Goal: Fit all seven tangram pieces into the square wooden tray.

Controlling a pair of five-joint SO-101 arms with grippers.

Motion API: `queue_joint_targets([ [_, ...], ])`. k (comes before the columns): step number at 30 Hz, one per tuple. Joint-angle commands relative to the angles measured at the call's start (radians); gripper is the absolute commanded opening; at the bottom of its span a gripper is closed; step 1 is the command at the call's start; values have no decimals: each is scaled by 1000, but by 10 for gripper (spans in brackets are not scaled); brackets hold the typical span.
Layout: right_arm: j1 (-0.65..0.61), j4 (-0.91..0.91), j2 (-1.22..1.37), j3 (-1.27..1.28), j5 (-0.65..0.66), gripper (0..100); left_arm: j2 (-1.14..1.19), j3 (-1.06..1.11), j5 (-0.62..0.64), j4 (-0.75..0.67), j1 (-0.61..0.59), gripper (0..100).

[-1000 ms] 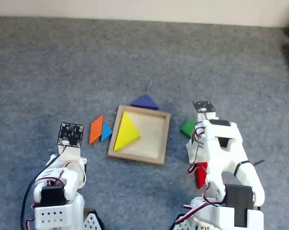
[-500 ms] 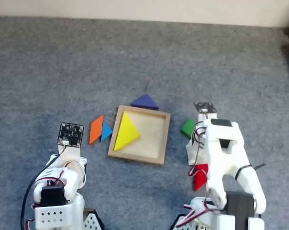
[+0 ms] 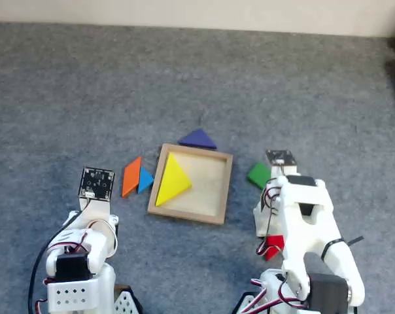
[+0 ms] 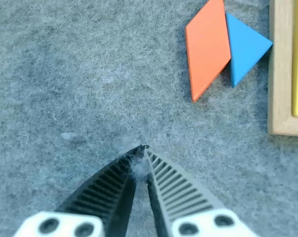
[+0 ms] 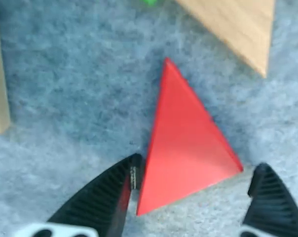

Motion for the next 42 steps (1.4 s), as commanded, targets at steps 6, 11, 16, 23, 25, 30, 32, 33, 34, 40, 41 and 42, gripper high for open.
queue_joint_targets([
  [6,-48,-35,-42,8,-8,320,-1,7,-3,3,-1,7],
  [11,-48,-33,-42,8,-8,318,-1,7,-3,3,-1,7],
  [16,-50,-33,-42,8,-6,317,-1,7,-3,3,-1,7],
  [23,-50,-36,-42,8,-6,249,-1,7,-3,3,-1,7],
  [25,-48,-36,-42,8,-6,249,-1,7,-3,3,-1,7],
  [30,-48,-36,-44,8,-6,246,-1,7,-3,3,-1,7],
  [32,-48,-38,-44,8,-6,246,-1,7,-3,3,-1,7],
  [33,-48,-38,-44,8,-6,246,-1,7,-3,3,-1,7],
  [34,-48,-38,-44,8,-6,245,-1,7,-3,3,-1,7],
  [40,-48,-35,-53,7,-5,245,-1,7,-3,3,-1,7],
  [41,-48,-35,-53,7,-5,245,-1,7,-3,3,-1,7],
  [42,-47,-33,-54,4,-5,245,-1,7,-3,3,-1,7],
])
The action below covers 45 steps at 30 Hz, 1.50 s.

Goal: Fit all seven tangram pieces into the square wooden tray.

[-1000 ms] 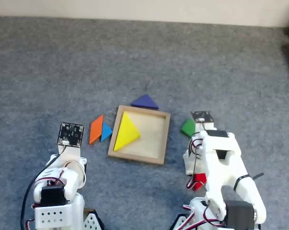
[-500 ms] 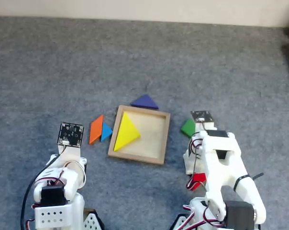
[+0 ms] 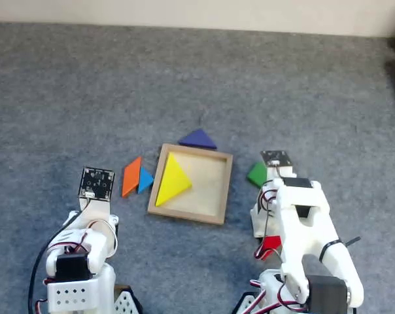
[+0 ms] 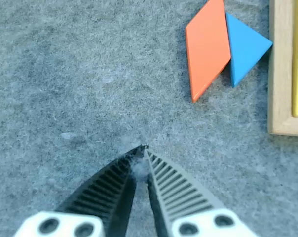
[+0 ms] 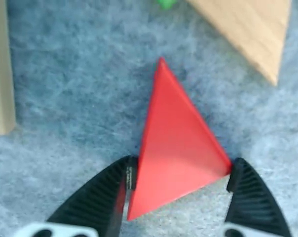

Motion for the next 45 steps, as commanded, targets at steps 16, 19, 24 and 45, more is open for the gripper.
queue_joint_targets([
  [16,-18,196,-42,-189,-3,245,-1,7,-3,3,-1,7],
  [19,-18,231,-41,-242,-5,245,-1,7,-3,3,-1,7],
  [24,-18,245,-33,-269,-12,249,-1,7,-3,3,-1,7],
  [45,-16,5,-28,-15,-69,328,-1,7,-3,3,-1,7],
])
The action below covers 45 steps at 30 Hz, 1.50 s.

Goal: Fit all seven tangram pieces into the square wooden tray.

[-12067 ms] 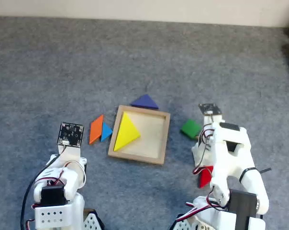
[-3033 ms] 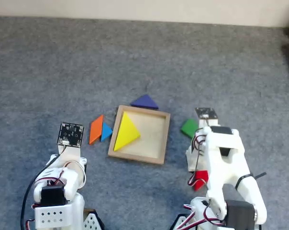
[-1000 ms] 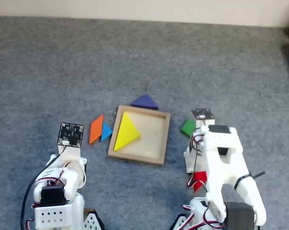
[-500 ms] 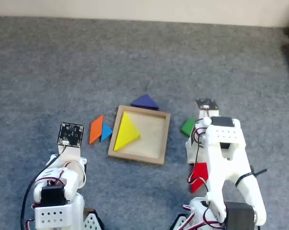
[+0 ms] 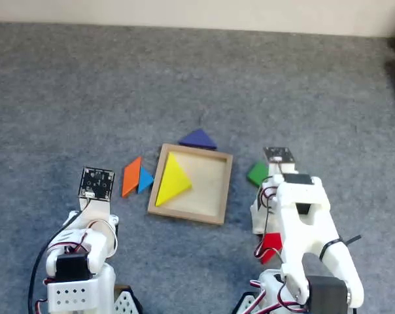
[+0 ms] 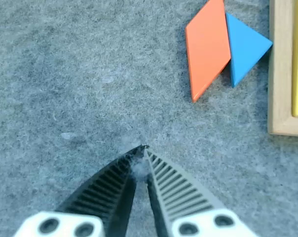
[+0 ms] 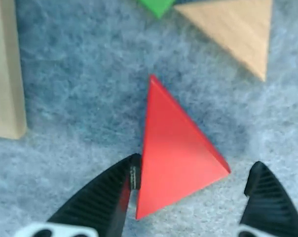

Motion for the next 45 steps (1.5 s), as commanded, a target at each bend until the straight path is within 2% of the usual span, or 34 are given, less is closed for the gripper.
queue_joint_targets([
  [1,-8,-41,-24,21,-12,328,-1,7,-3,3,-1,7],
  [12,-10,-44,186,-2,-11,326,-1,7,-3,3,-1,7],
  [17,-10,-45,194,-35,9,238,-1,7,-3,3,-1,7],
  [22,-8,-39,191,-39,40,228,-1,7,-3,3,-1,7],
  [34,-12,113,-171,-39,48,228,-1,7,-3,3,-1,7],
  [40,-13,165,-211,-45,106,227,-1,7,-3,3,-1,7],
  [45,-108,173,-203,-114,117,227,-1,7,-3,3,-1,7],
])
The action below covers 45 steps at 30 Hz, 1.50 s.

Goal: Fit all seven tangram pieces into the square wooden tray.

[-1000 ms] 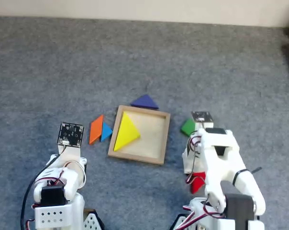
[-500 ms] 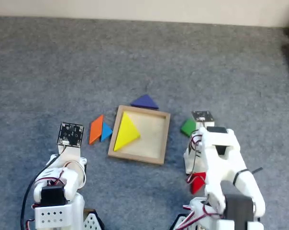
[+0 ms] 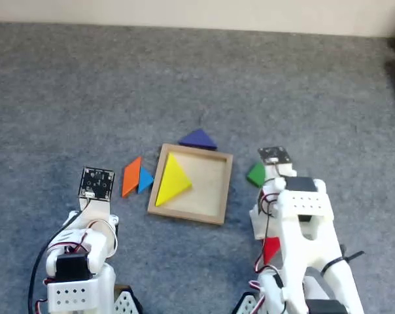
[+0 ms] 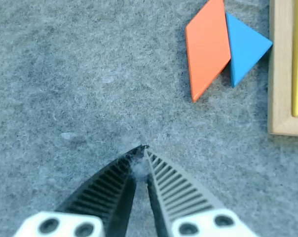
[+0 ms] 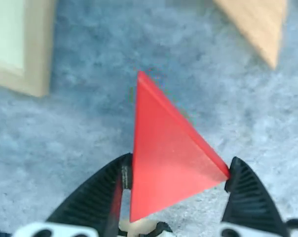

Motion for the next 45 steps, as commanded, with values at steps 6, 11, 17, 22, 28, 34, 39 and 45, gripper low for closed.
queue_joint_targets([
  [6,-231,1,-28,-173,18,174,-1,7,-3,3,-1,7],
  [11,-320,1,-28,-228,18,174,-1,7,-3,3,-1,7],
  [17,-447,-2,-27,-245,107,174,-1,7,-3,3,-1,7],
  [22,-486,-68,-25,-237,193,174,-1,7,-3,3,-1,7],
  [28,-539,-93,-25,-237,275,174,-1,7,-3,3,-1,7],
  [34,-565,-99,35,-265,284,174,-1,7,-3,3,-1,7],
  [39,-579,-108,242,-380,284,174,-1,7,-3,3,-1,7],
  [45,-579,-107,426,-519,377,174,-1,7,-3,3,-1,7],
])
